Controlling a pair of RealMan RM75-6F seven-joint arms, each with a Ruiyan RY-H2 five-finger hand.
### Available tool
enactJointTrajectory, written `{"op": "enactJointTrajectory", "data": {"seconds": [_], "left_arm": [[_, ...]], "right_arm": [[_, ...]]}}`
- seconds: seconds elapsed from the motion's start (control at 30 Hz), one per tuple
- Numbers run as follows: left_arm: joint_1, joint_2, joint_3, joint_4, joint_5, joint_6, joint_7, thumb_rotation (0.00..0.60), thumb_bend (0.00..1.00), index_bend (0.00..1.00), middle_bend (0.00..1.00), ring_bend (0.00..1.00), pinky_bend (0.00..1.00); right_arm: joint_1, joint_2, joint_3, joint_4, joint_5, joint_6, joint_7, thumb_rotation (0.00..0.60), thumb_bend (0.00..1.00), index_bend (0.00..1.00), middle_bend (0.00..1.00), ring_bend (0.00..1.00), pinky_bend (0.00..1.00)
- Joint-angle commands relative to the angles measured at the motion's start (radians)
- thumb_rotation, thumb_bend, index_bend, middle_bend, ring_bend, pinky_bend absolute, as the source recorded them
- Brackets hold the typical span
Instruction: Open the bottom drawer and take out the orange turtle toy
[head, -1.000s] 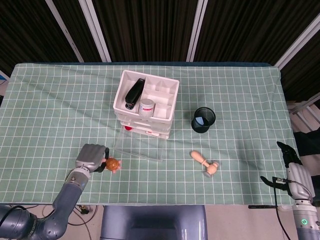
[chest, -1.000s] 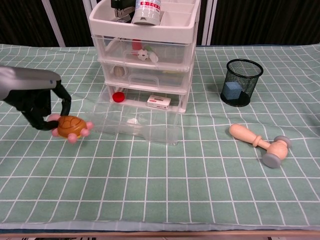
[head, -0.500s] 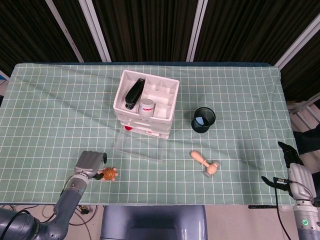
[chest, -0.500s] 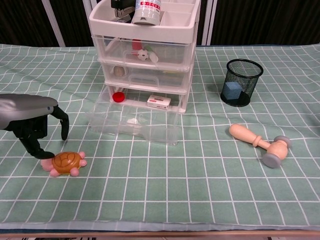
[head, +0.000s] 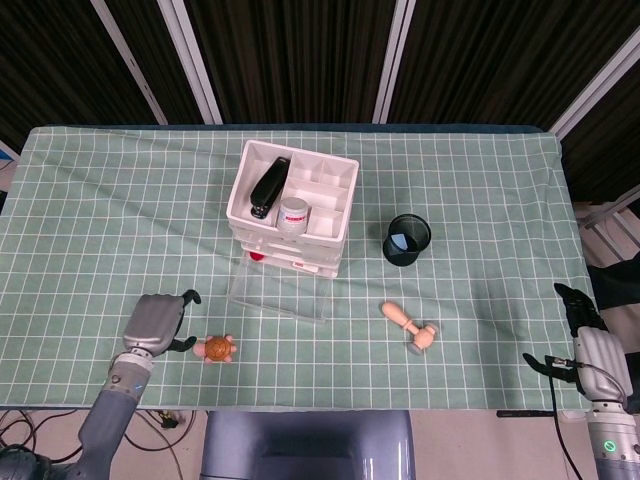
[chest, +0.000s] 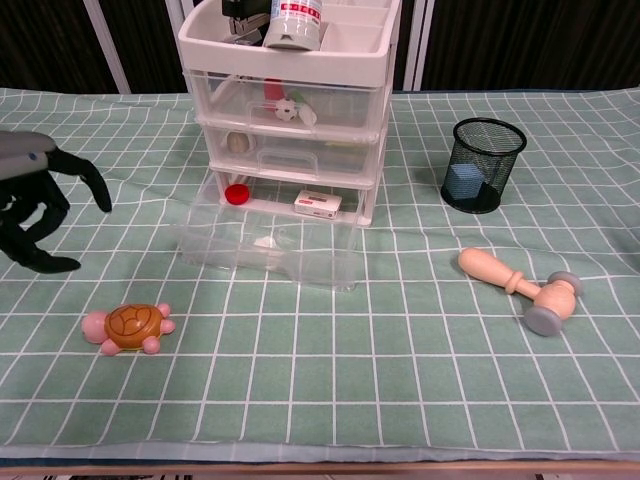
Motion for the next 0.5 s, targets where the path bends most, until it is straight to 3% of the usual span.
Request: {"op": "enactJointTrajectory", "data": {"seconds": [0.03,0.07,0.17,0.33,0.5], "left_arm": [[0.155,0.11,0.098,-0.014,0.248,0.131,-0.147,0.6,0.17,0.03,0.05,0.11,0.3],[0.179,0.125,0.115,0.0,0.288,0.15,-0.162,0.6,0.17,0.01,0.01,0.05,0.22],[0.259,0.168,0.163,0.066,0.401,0.219,-0.205,0.6,0.13,0.0,0.0,0.0,0.08],[0.374,0.194,0.199,0.201,0.506,0.292,-0.285,0.6,0.09,0.0,0.0,0.0,0.04],[0.464,0.177,0.197,0.319,0.535,0.318,-0.383,0.6,0.07,0.0,0.0,0.0,0.02]], "right_arm": [[0.001,-0.005,-0.003,0.012,-0.012,0.008,-0.011,0.6,0.1,0.0,0.1,0.0,0.18],[0.0,-0.005,-0.003,0.014,-0.014,0.01,-0.013,0.6,0.09,0.0,0.1,0.0,0.18],[-0.001,-0.008,-0.004,0.02,-0.022,0.02,-0.022,0.6,0.09,0.0,0.1,0.0,0.18],[-0.004,-0.011,-0.007,0.025,-0.033,0.033,-0.039,0.6,0.1,0.0,0.1,0.0,0.18],[-0.007,-0.014,-0.008,0.029,-0.039,0.044,-0.051,0.6,0.1,0.0,0.1,0.0,0.18]]}}
